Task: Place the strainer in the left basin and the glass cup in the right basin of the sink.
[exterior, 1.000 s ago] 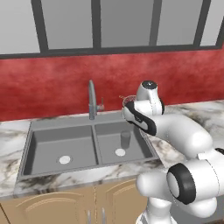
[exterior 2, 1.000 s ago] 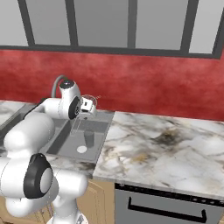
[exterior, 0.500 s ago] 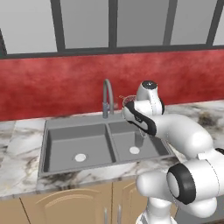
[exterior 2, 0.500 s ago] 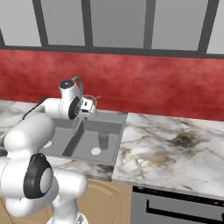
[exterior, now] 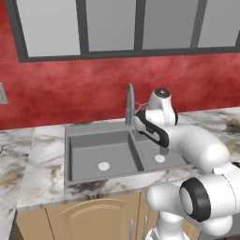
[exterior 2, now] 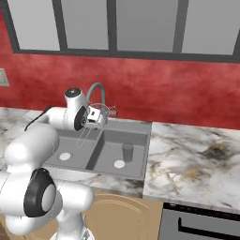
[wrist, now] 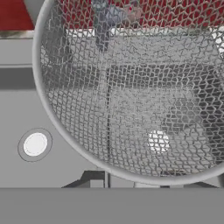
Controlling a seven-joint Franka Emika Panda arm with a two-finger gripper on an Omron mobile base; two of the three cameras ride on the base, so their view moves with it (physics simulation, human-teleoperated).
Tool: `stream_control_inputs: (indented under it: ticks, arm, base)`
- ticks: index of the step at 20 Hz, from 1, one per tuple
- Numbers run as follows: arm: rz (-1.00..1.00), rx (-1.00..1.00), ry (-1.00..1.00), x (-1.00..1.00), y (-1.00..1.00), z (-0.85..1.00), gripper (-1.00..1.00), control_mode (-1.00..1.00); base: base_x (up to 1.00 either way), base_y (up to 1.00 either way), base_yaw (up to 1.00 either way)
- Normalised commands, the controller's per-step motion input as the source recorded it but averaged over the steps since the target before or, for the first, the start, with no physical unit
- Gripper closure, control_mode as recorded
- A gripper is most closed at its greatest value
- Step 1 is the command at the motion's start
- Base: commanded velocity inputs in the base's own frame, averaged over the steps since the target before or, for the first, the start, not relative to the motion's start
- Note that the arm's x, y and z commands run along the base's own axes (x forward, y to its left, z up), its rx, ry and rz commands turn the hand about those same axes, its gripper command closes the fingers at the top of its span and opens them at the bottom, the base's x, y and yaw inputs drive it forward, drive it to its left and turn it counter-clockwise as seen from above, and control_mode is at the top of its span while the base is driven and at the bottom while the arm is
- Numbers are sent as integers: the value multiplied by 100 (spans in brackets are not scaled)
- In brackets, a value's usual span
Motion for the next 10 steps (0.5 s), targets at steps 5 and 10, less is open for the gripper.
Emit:
stream_control_inputs:
  ticks: [5, 10]
  arm:
    - [0, 0, 0, 0, 0, 0, 100, 100]
    - [0, 0, 0, 0, 0, 0, 100, 100]
  base:
    - [-12, 46, 0]
    - [-12, 44, 0]
